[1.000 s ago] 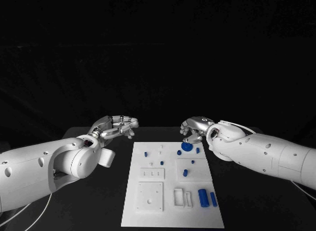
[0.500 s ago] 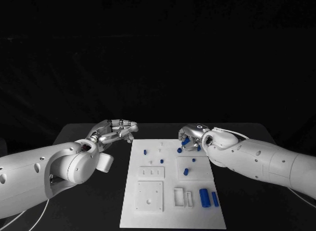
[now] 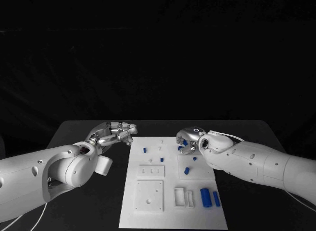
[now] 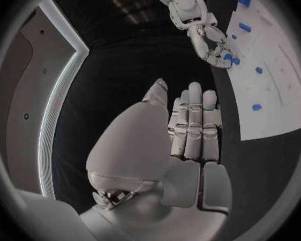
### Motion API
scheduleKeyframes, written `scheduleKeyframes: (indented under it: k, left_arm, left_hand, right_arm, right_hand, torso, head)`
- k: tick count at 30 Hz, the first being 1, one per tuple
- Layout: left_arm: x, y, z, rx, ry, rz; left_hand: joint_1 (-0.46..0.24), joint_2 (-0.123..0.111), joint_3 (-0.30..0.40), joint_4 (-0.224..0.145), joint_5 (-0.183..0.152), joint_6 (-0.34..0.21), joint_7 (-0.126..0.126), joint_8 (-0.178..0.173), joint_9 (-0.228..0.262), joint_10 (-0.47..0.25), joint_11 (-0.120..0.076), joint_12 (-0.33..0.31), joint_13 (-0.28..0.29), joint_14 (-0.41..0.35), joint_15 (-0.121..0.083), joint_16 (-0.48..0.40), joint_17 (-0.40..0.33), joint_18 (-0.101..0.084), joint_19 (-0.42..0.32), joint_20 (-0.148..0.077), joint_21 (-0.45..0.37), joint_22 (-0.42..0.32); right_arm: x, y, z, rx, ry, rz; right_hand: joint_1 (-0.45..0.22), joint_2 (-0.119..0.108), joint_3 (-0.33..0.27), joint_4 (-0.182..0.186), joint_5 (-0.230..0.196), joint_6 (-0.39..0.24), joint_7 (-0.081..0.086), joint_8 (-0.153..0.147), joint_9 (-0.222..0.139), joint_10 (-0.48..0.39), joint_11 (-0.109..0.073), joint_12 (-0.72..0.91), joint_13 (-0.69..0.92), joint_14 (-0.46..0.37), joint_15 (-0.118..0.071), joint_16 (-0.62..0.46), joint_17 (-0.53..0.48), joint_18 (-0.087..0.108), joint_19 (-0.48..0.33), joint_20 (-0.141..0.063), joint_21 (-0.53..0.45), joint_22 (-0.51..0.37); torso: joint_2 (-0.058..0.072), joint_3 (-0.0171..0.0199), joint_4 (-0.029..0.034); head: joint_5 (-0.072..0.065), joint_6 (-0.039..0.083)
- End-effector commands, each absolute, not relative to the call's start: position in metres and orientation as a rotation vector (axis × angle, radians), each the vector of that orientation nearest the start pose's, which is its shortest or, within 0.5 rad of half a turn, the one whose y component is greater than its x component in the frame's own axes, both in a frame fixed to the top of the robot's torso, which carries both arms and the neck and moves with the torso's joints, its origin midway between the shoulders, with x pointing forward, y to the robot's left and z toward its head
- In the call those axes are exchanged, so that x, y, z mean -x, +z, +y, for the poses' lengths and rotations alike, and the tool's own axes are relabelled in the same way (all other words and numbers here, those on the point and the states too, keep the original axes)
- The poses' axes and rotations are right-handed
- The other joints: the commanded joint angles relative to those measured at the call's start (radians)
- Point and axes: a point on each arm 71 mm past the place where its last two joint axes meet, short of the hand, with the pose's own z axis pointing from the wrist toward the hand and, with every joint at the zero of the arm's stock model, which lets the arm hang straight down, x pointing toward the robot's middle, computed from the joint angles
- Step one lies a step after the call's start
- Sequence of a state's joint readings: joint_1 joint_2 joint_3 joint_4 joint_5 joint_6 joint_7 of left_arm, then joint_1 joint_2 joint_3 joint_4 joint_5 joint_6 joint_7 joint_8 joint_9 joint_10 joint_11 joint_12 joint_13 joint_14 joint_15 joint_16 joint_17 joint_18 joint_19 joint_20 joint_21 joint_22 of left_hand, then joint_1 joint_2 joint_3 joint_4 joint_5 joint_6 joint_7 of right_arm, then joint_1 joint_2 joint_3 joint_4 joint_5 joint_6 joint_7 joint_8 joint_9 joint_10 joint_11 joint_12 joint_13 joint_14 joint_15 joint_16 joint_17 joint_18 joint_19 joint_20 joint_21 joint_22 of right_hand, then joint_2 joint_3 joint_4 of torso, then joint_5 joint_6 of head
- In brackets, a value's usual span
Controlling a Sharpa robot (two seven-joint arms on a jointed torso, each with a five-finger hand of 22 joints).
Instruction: Assemble the parts on the task board
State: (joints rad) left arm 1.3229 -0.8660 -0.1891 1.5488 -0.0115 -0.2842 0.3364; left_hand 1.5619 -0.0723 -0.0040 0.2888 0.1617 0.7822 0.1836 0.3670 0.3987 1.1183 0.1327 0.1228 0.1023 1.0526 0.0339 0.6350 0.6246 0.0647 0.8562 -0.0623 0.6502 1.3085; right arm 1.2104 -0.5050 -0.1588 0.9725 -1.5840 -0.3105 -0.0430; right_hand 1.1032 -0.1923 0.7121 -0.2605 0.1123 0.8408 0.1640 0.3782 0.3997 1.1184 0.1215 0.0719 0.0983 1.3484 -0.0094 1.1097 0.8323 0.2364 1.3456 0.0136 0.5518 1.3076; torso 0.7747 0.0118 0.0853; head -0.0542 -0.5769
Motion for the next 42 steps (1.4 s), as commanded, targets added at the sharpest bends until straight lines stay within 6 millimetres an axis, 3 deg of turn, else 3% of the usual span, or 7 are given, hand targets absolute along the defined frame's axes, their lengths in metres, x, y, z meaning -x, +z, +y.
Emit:
scheduleKeyframes:
  k: [1, 18, 22, 29, 37, 42]
  left_arm:
    - [-0.4851, -0.1746, 0.2106, 1.042, -1.511, 1.569]
    - [-0.4848, -0.1749, 0.2115, 1.051, -1.512, 1.574]
    - [-0.4851, -0.1751, 0.2114, 1.052, -1.512, 1.577]
    - [-0.4854, -0.1755, 0.2125, 1.056, -1.508, 1.579]
    - [-0.4853, -0.1756, 0.2133, 1.057, -1.507, 1.581]
    - [-0.485, -0.1756, 0.2126, 1.057, -1.51, 1.584]
  left_hand:
    - [0.002, 0.009, -0.007, 0.002, -0.006, 0.005, -0.001, -0.004, -0.001, 0.009, 0.0, -0.004, -0.001, -0.003, -0.003, 0.004, 0.001, 0.027, -0.001, -0.004, 0.006, 0.001]
    - [-0.003, 0.012, -0.012, 0.002, -0.008, 0.005, 0.0, -0.006, -0.001, 0.01, 0.0, -0.007, -0.001, -0.003, -0.003, 0.003, 0.002, 0.027, -0.001, -0.005, 0.007, 0.0]
    - [-0.004, 0.014, -0.013, 0.002, -0.008, 0.005, 0.0, -0.007, -0.001, 0.011, 0.0, -0.008, -0.002, -0.003, -0.003, 0.003, 0.002, 0.027, -0.001, -0.005, 0.007, -0.001]
    - [-0.006, 0.015, -0.014, 0.002, -0.008, 0.004, 0.0, -0.008, -0.001, 0.011, 0.0, -0.009, -0.002, -0.003, -0.003, 0.003, 0.003, 0.027, -0.001, -0.005, 0.008, -0.001]
    - [-0.006, 0.015, -0.015, 0.002, -0.009, 0.004, 0.0, -0.008, -0.001, 0.011, 0.0, -0.01, -0.002, -0.003, -0.003, 0.003, 0.003, 0.027, -0.001, -0.005, 0.008, -0.002]
    - [-0.006, 0.015, -0.015, 0.001, -0.009, 0.004, 0.0, -0.008, -0.001, 0.011, 0.0, -0.01, -0.002, -0.003, -0.003, 0.003, 0.003, 0.027, -0.001, -0.005, 0.008, -0.002]
  right_arm:
    - [-0.5605, -0.2436, -0.1864, 0.358, 0.337, 1.699]
    - [-0.5608, -0.2428, -0.1877, 0.368, 0.31, 1.682]
    - [-0.5596, -0.2427, -0.1852, 0.38, 0.314, 1.681]
    - [-0.559, -0.2428, -0.1856, 0.401, 0.29, 1.677]
    - [-0.5585, -0.239, -0.1843, 0.394, 0.294, 1.625]
    - [-0.557, -0.2358, -0.1807, 0.392, 0.306, 1.582]
  right_hand:
    - [0.006, -0.007, 0.001, 0.007, -0.009, 0.001, -0.002, -0.004, 0.0, 0.002, -0.003, -0.002, -0.001, -0.013, 0.013, 0.008, -0.003, 0.025, 0.057, -0.047, 0.007, 0.019]
    - [0.008, 0.012, 0.009, 0.003, -0.021, 0.029, -0.007, 0.004, 0.006, 0.04, -0.014, 0.009, 0.001, -0.017, 0.003, 0.024, -0.027, 0.025, 0.062, -0.049, 0.017, 0.023]
    - [0.013, 0.022, 0.022, 0.001, -0.051, 0.063, -0.017, 0.019, 0.013, 0.086, -0.029, 0.029, 0.016, -0.018, -0.012, 0.031, -0.038, 0.025, 0.061, -0.052, 0.026, 0.024]
    - [0.024, 0.046, 0.047, -0.015, -0.06, 0.114, -0.035, 0.04, 0.029, 0.156, -0.058, 0.063, 0.051, -0.019, -0.04, 0.039, -0.054, 0.025, 0.056, -0.055, 0.041, 0.025]
    - [0.043, 0.053, 0.071, -0.028, -0.059, 0.139, -0.045, 0.044, 0.041, 0.177, -0.069, 0.071, 0.087, -0.022, -0.051, 0.051, -0.068, 0.025, 0.051, -0.057, 0.059, 0.025]
    - [0.054, 0.049, 0.079, -0.029, -0.06, 0.157, -0.052, 0.048, 0.053, 0.198, -0.081, 0.086, 0.126, -0.026, -0.062, 0.057, -0.079, 0.025, 0.046, -0.058, 0.076, 0.025]
  torso:
    - [0.015, -0.0003, 0.0046]
    - [0.05, -0.0017, 0.0114]
    - [0.055, -0.0015, 0.0113]
    - [0.063, 0.0006, 0.0136]
    - [0.072, 0.0036, 0.0122]
    - [0.075, 0.0037, 0.0128]
  head:
    - [-0.002, 0.005]
    - [-0.013, 0.021]
    - [-0.014, 0.023]
    - [-0.014, 0.03]
    - [-0.013, 0.038]
    - [-0.014, 0.044]
